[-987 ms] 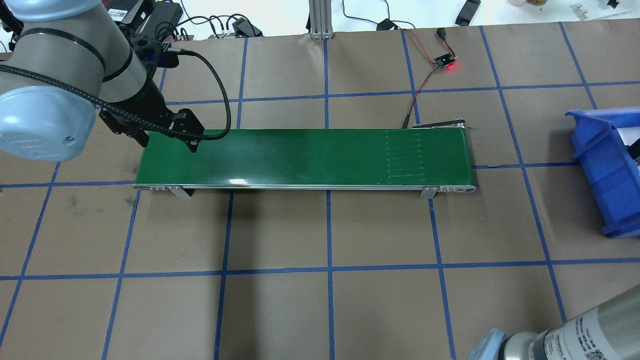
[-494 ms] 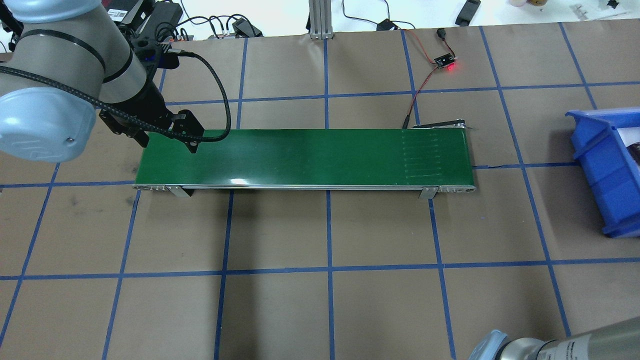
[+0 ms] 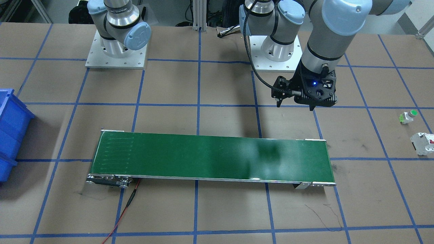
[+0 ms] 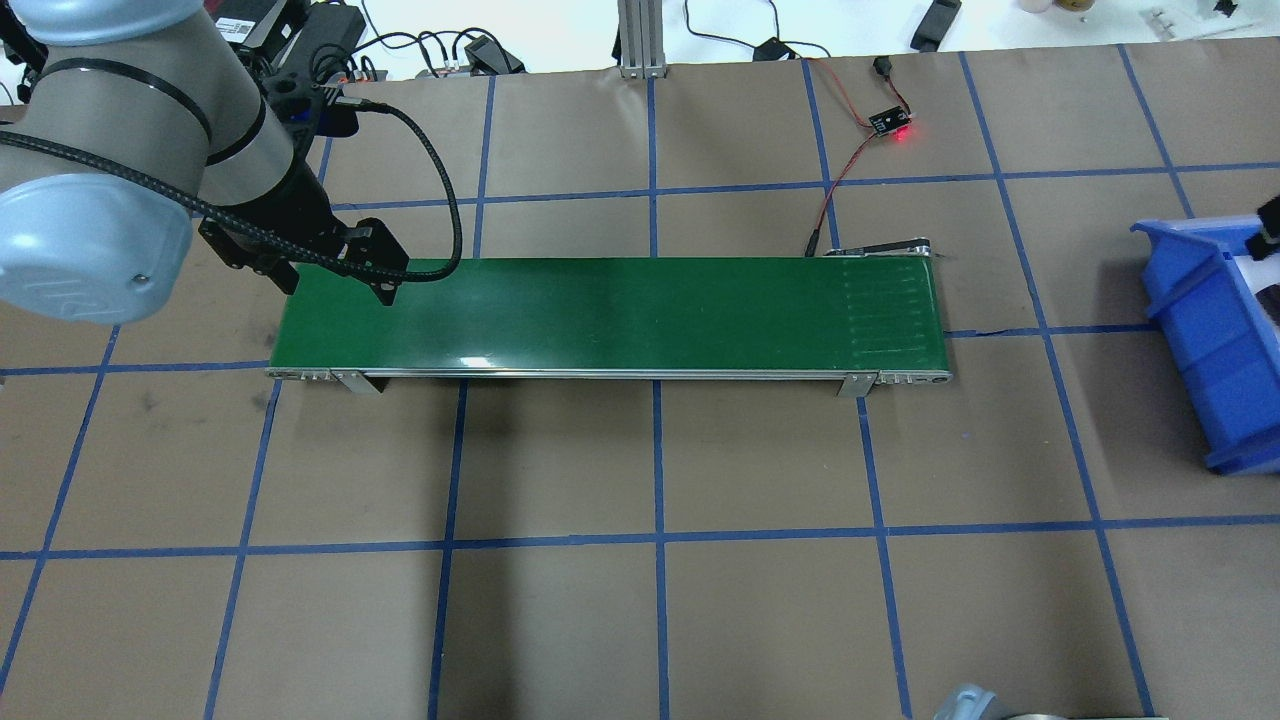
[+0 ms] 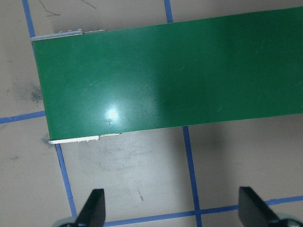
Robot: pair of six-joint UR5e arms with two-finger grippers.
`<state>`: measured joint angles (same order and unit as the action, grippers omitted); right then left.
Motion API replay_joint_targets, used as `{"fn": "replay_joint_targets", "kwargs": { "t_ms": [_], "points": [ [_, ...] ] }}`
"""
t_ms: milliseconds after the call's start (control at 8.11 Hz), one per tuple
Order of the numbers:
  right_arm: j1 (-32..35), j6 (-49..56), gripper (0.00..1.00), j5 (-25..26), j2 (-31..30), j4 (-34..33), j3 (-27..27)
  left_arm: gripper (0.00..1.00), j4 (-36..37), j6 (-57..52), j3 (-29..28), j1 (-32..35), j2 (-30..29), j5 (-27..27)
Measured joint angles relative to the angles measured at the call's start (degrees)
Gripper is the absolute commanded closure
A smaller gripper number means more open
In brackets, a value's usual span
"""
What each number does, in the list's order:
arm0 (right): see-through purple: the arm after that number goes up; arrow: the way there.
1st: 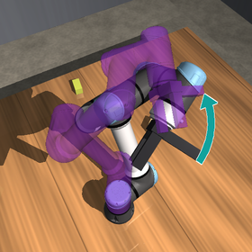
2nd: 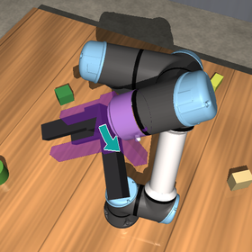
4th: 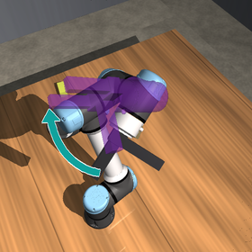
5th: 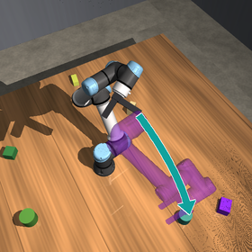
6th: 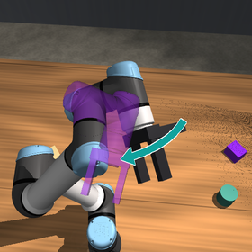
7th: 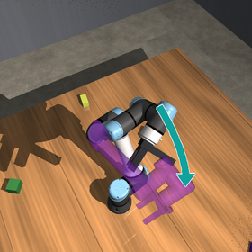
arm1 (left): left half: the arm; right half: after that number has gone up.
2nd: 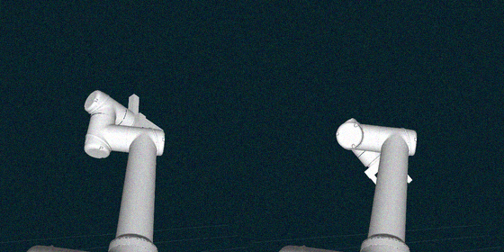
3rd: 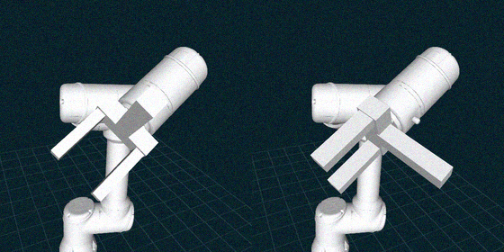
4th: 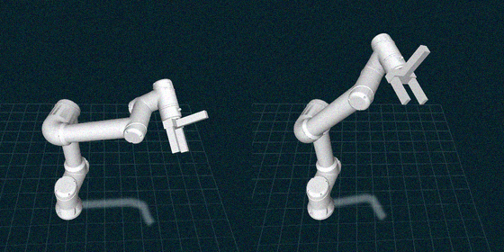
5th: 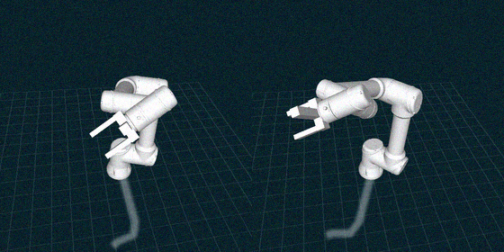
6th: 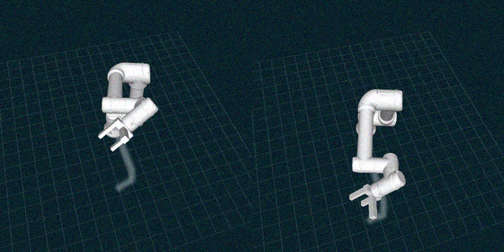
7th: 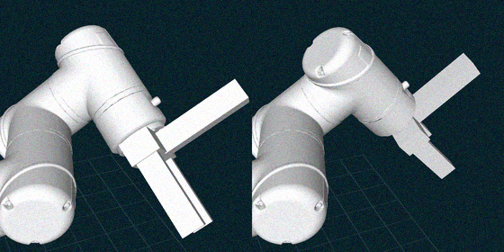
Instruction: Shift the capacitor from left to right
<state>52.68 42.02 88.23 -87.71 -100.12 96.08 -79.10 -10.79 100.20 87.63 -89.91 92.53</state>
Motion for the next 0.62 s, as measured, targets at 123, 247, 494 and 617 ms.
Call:
{"fn": "replay_joint_targets", "kwargs": {
  "t_ms": [123,247,494,617],
  "points": [
    [4.51,-5.79,0.0,-0.27,-1.95,2.42,-0.55,0.0,0.0,-0.29,0.0,0.0,0.0,0.01],
    [9.95,-12.05,0.0,-0.43,-3.21,4.3,-1.58,0.0,0.0,-0.26,0.0,0.0,0.0,0.01],
    [22.39,-27.29,0.0,-1.0,-4.02,5.5,-3.64,0.0,-0.14,-0.37,0.06,0.0,-0.11,0.22],
    [28.07,-34.86,0.0,-1.06,-3.95,5.38,-4.16,0.0,-0.13,-0.52,0.07,0.0,-0.14,0.35]
  ]
}}
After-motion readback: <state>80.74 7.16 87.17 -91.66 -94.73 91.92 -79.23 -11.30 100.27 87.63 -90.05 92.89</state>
